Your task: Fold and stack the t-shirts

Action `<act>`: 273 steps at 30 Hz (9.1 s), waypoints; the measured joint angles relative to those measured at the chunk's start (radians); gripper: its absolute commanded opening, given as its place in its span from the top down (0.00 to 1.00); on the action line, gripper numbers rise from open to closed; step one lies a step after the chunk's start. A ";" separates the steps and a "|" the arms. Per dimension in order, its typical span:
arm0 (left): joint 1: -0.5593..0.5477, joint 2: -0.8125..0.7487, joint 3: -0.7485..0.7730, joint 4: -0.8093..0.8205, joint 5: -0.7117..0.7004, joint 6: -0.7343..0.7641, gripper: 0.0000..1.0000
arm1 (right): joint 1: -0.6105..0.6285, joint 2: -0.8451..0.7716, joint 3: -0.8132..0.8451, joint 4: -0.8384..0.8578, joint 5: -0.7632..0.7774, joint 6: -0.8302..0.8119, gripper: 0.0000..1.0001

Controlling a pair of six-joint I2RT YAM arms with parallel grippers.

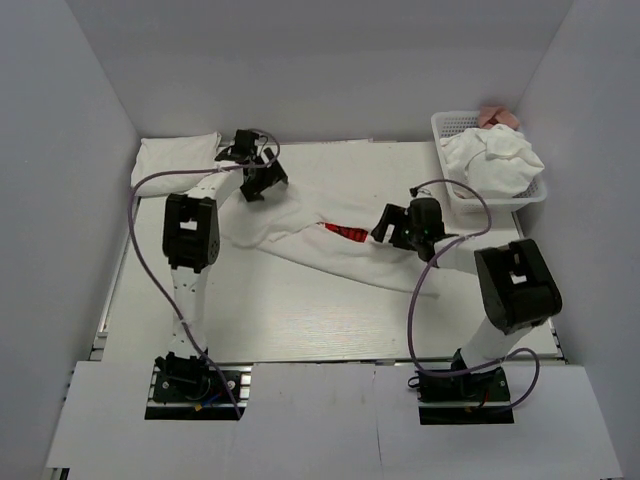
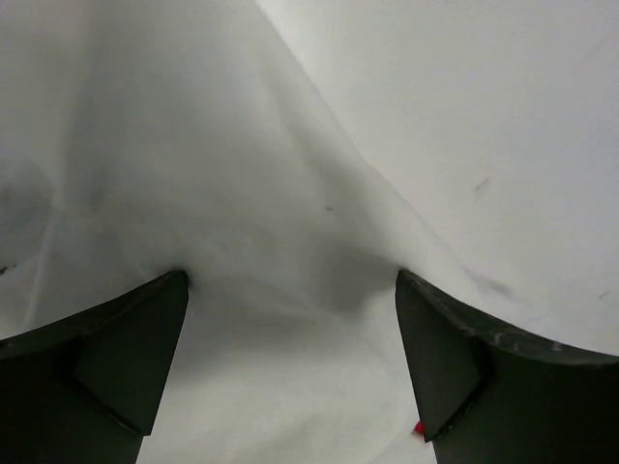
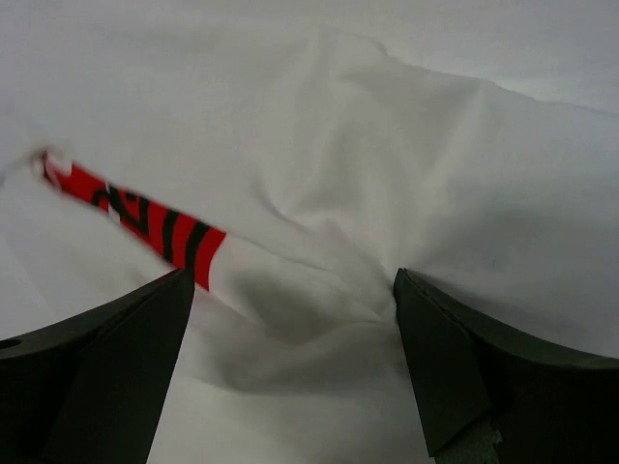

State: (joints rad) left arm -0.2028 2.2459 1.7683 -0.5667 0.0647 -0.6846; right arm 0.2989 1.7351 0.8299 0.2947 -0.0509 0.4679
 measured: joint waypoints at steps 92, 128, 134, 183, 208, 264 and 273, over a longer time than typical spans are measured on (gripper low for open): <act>-0.513 -1.008 -1.342 0.186 0.359 -0.121 1.00 | 0.715 -0.906 -0.604 -0.437 0.103 0.299 1.00; -0.422 -0.727 -0.644 0.142 -0.343 0.011 1.00 | 0.493 -0.157 0.253 -0.584 0.647 0.307 1.00; -0.376 -0.595 -0.524 0.158 -0.369 0.066 1.00 | 0.430 -0.121 0.306 -0.534 0.651 0.233 1.00; -0.208 -0.661 -0.705 0.160 -0.190 0.085 0.00 | 0.230 0.324 0.522 -0.064 0.220 -0.148 0.10; -0.222 -0.547 -0.750 0.261 -0.041 0.082 0.23 | 0.180 -0.218 0.020 -0.069 0.138 -0.027 0.10; -0.278 -1.115 -1.096 0.353 0.116 0.006 1.00 | 0.241 -0.656 -0.266 -0.302 -0.149 0.097 1.00; -0.304 -1.443 -1.148 0.264 0.164 -0.003 1.00 | 0.274 -0.909 -0.260 -0.518 -0.210 0.054 1.00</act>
State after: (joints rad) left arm -0.5064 0.8032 0.6201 -0.3023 0.2287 -0.6872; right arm 0.5724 0.8261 0.5697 -0.2237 -0.2611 0.5217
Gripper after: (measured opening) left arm 0.009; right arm 0.025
